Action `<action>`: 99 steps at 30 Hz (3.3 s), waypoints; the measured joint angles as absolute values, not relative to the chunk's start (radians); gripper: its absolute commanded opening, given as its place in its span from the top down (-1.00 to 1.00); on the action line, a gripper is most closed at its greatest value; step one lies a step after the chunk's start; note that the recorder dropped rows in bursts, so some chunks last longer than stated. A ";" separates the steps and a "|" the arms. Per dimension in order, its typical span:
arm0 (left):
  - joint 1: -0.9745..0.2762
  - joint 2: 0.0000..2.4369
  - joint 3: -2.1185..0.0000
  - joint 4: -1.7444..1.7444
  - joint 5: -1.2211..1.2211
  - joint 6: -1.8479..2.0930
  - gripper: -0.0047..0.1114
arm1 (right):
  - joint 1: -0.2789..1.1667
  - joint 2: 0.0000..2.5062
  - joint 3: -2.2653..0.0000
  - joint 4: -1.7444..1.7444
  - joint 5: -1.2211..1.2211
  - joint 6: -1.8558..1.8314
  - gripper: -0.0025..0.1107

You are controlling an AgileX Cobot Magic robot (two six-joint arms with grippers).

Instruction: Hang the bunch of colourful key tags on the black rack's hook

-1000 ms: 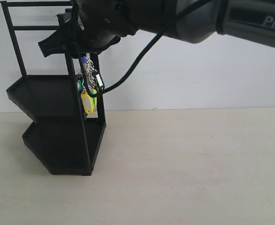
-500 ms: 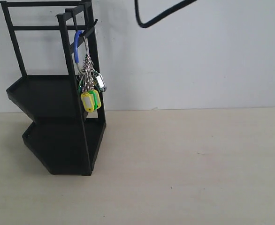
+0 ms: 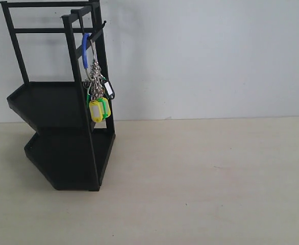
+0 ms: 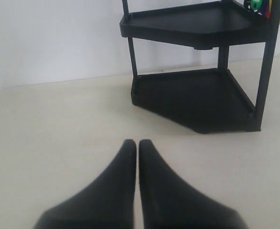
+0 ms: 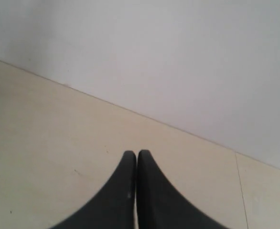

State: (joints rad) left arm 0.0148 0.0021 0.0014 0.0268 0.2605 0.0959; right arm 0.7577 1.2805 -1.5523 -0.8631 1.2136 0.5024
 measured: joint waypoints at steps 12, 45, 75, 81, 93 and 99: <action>0.015 0.002 0.001 0.027 0.261 0.096 0.84 | 0.758 0.679 -0.880 -0.898 1.203 0.661 0.96; 0.015 0.002 0.001 0.027 0.261 0.096 0.84 | 0.317 0.146 -0.688 -0.802 1.104 0.809 0.96; 0.015 0.002 0.001 0.027 0.261 0.096 0.84 | -0.010 0.033 -0.185 -0.571 0.094 0.709 0.96; 0.015 0.002 0.001 0.027 0.261 0.096 0.84 | -0.010 0.031 -0.185 -0.032 0.117 0.085 0.96; 0.015 0.002 0.001 0.027 0.261 0.096 0.84 | -0.010 0.005 -0.098 0.059 0.142 -0.025 0.96; 0.015 0.002 0.001 0.027 0.261 0.096 0.84 | -0.010 0.005 -0.007 0.059 0.189 -0.025 0.96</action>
